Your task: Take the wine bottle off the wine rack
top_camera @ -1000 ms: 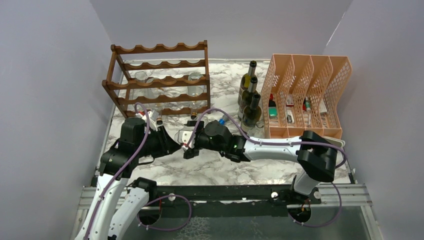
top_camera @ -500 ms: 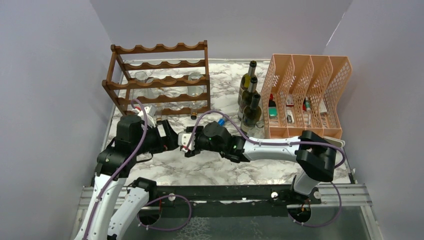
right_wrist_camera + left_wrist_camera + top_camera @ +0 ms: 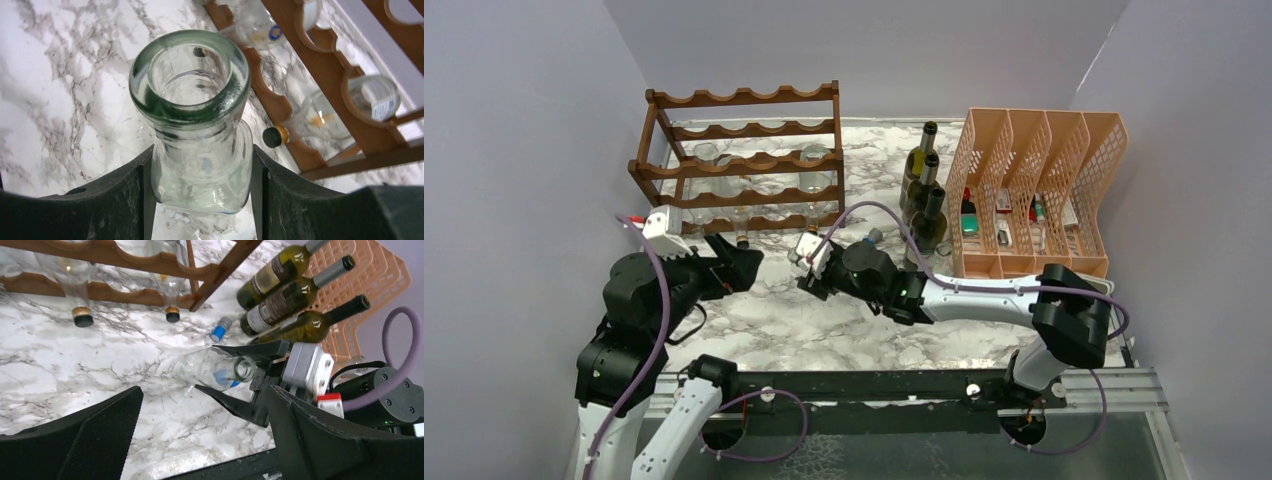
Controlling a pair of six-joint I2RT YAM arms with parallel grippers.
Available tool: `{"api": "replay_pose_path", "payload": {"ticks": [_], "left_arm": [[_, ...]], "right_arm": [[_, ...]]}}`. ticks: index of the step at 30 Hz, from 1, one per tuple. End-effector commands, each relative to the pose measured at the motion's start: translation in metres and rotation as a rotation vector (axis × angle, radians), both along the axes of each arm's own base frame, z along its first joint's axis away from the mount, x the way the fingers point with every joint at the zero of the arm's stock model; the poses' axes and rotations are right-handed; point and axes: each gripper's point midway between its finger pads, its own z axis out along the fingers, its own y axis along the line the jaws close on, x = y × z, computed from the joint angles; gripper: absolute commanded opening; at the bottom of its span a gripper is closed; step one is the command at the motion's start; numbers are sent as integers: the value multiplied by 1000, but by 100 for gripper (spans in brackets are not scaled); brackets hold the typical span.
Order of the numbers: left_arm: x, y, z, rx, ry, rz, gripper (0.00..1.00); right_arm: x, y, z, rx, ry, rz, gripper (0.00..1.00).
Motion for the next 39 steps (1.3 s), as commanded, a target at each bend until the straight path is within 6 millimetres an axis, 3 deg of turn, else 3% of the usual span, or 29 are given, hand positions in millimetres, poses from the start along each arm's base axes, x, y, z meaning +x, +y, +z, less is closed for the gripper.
{"api": "replay_pose_path", "payload": {"ticks": [1,7,16,24,33,39], "left_arm": [[2,21,12,7,-65,120,99],[2,20,3,5,-45,118,99],[2,20,-8,6,-30,118,99],[3,20,-12,10,-20,122,99],[6,19,-16,4,-11,126,99],[8,18,-23,-4,6,128,99]], "right_arm": [[30,-17,35,179,144,-224,28],[61,-35,41,280,293,-381,28],[98,-65,35,350,321,-615,28],[106,-81,17,290,301,-716,29],[101,-91,11,244,252,-694,34],[90,-88,6,207,273,-626,46]]}}
